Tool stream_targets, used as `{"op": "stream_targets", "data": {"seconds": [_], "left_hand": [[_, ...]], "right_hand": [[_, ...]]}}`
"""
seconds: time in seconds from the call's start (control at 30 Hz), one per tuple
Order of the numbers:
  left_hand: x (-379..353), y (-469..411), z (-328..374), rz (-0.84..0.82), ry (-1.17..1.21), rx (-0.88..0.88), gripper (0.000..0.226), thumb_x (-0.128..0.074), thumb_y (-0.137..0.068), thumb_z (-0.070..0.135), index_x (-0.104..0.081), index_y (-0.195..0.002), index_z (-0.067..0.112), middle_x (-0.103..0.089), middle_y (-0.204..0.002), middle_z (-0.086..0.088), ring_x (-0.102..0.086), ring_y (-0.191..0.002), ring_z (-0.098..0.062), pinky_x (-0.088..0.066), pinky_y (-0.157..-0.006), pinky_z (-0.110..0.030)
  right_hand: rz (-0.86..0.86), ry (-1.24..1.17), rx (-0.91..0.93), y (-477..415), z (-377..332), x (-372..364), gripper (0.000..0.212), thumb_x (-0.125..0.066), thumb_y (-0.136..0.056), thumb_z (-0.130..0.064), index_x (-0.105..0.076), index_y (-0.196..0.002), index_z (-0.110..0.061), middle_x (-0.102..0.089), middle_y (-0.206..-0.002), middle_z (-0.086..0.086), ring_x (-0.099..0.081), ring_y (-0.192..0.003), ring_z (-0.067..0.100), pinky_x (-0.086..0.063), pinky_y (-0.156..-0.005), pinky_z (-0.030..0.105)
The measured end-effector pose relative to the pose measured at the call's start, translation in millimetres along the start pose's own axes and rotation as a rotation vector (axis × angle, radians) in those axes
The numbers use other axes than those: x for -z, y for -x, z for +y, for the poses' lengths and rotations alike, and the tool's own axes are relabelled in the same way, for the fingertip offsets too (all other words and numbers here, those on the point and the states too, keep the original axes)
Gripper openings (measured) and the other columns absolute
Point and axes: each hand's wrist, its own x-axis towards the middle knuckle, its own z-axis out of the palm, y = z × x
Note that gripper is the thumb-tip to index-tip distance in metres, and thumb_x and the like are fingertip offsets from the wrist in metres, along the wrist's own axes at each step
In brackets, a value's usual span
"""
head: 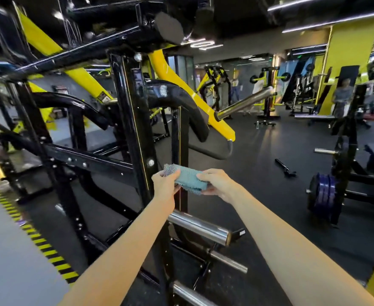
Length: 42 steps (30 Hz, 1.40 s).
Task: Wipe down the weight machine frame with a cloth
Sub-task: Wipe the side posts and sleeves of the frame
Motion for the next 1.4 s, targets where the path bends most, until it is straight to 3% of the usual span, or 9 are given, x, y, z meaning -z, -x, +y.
{"op": "stream_targets", "data": {"seconds": [0.2,0.4,0.57,0.73,0.9,1.03,1.13,1.2,1.4], "left_hand": [[19,-18,61,0.346,-0.38,-0.58,0.018,-0.07,-0.084,0.014,-0.055,-0.09,0.022,-0.055,-0.097,-0.001,-0.053,-0.082,-0.009,-0.038,-0.066,-0.008],[17,-79,157,0.555,-0.75,-0.888,0.032,-0.066,-0.084,0.005,-0.051,-0.113,0.008,-0.054,-0.1,-0.005,-0.054,-0.091,-0.02,-0.038,-0.073,-0.026],[-23,-115,197,0.683,-1.183,-1.319,0.023,-0.058,-0.079,-0.01,-0.061,-0.097,0.003,-0.054,-0.101,-0.017,-0.053,-0.086,-0.028,-0.031,-0.062,-0.024],[-12,-141,170,0.604,-1.748,-1.563,0.031,-0.067,-0.071,-0.009,-0.066,-0.101,-0.003,-0.061,-0.097,-0.019,-0.046,-0.09,-0.028,-0.048,-0.065,-0.035],[33,-117,140,0.049,-2.602,-1.431,0.045,-0.072,-0.068,-0.002,-0.063,-0.112,-0.008,-0.066,-0.102,-0.019,-0.061,-0.094,-0.033,-0.055,-0.083,-0.04],[-3,-112,196,0.428,-2.341,-1.503,0.044,-0.075,-0.059,-0.011,-0.066,-0.102,-0.011,-0.066,-0.093,-0.022,-0.045,-0.09,-0.031,-0.044,-0.081,-0.039],[-5,-101,168,0.209,-2.668,-1.325,0.054,-0.088,-0.051,0.007,-0.071,-0.101,-0.004,-0.068,-0.094,-0.014,-0.057,-0.086,-0.027,-0.049,-0.082,-0.036],[3,-89,152,-0.003,-2.648,-1.272,0.047,-0.085,-0.056,0.01,-0.072,-0.101,0.001,-0.069,-0.094,-0.012,-0.064,-0.084,-0.023,-0.053,-0.082,-0.033],[-3,-101,168,0.396,-2.24,-1.362,0.046,-0.072,-0.06,-0.015,-0.065,-0.104,-0.006,-0.061,-0.09,-0.018,-0.043,-0.083,-0.024,-0.05,-0.067,-0.035]], "right_hand": [[-0.079,0.097,0.025,-40,-30,-23,0.014,-0.06,-0.094,-0.024,-0.062,-0.102,-0.013,-0.073,-0.089,0.009,-0.071,-0.082,0.017,-0.055,-0.07,0.029],[-0.212,0.198,0.114,-82,-91,-54,0.018,-0.058,-0.094,-0.021,-0.062,-0.109,-0.011,-0.07,-0.097,0.01,-0.068,-0.08,0.014,-0.055,-0.07,0.025],[-0.232,0.123,0.247,-124,-146,-80,0.015,-0.057,-0.094,-0.01,-0.058,-0.109,-0.012,-0.061,-0.089,0.007,-0.061,-0.078,0.015,-0.052,-0.071,0.027],[-0.209,0.108,0.396,-160,-161,-95,0.048,-0.065,-0.087,-0.009,-0.044,-0.13,-0.011,-0.054,-0.12,0.003,-0.053,-0.112,0.02,-0.044,-0.097,0.032],[-0.391,0.034,0.374,-177,-151,-98,0.06,-0.062,-0.091,-0.009,-0.032,-0.142,-0.005,-0.048,-0.137,0.016,-0.048,-0.125,0.027,-0.037,-0.106,0.034],[-0.568,0.046,0.383,-188,-150,-97,0.053,-0.058,-0.096,-0.017,-0.037,-0.142,-0.005,-0.047,-0.14,0.009,-0.048,-0.126,0.023,-0.04,-0.101,0.028],[-0.643,0.013,0.422,-196,-144,-98,0.042,-0.057,-0.096,-0.015,-0.046,-0.136,-0.012,-0.054,-0.134,0.005,-0.053,-0.11,0.012,-0.045,-0.081,0.016],[-0.665,0.01,0.427,-200,-142,-95,0.039,-0.057,-0.096,-0.014,-0.048,-0.134,-0.013,-0.054,-0.129,-0.003,-0.05,-0.107,0.007,-0.042,-0.079,0.01],[-0.688,0.019,0.423,-214,-136,-98,0.038,-0.06,-0.094,-0.018,-0.054,-0.132,-0.013,-0.061,-0.127,0.002,-0.054,-0.12,0.015,-0.04,-0.104,0.03]]}}
